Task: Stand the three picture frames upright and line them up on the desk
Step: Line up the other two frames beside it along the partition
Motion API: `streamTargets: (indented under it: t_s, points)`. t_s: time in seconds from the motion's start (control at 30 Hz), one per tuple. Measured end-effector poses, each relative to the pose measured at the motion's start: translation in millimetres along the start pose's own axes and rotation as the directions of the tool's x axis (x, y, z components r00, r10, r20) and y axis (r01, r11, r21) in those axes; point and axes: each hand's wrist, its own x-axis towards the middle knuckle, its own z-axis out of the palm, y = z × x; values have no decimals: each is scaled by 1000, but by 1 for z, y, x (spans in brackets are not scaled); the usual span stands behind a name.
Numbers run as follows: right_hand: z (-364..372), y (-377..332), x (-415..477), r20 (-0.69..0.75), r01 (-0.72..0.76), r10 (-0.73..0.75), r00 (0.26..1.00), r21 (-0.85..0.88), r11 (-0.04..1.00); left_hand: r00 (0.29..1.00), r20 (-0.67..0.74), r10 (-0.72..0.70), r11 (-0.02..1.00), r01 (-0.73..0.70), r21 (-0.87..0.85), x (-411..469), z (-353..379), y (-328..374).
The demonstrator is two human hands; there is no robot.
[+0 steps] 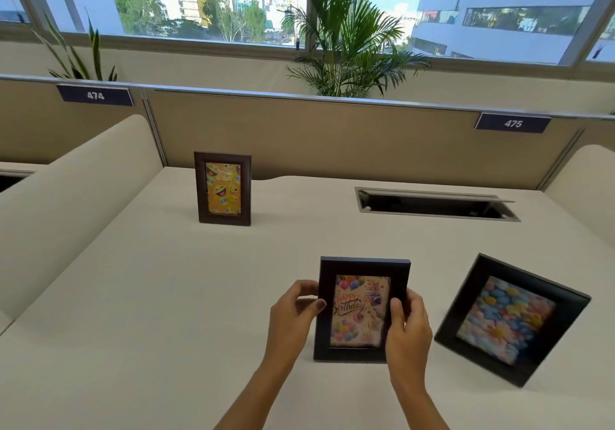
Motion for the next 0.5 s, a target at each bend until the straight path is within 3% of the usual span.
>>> streamTargets:
  t_s: [0.23, 0.5]
  points:
    - [22, -28, 37, 52, 21, -24, 998, 59, 998, 987, -153, 48, 998, -42, 42, 46, -17, 19]
    - [97, -77, 92, 115, 15, -34, 993, 160, 987, 941, -304, 150, 981, -104, 162, 140, -63, 41]
